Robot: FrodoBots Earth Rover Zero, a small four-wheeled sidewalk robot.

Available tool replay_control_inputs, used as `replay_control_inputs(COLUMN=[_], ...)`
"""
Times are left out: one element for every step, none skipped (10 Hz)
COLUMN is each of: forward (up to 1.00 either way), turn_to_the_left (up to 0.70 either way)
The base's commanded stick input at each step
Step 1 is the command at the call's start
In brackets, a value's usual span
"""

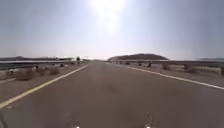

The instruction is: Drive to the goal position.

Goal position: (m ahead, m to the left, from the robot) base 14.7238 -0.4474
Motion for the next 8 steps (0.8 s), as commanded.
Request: replay_control_inputs(forward=[0.70,0.70,0.70,0.70,0.70,0.70,0.70,0.70], turn_to_the_left=[0.32,0.04,0.00,0.00,0.00,0.00,0.00,0.00])
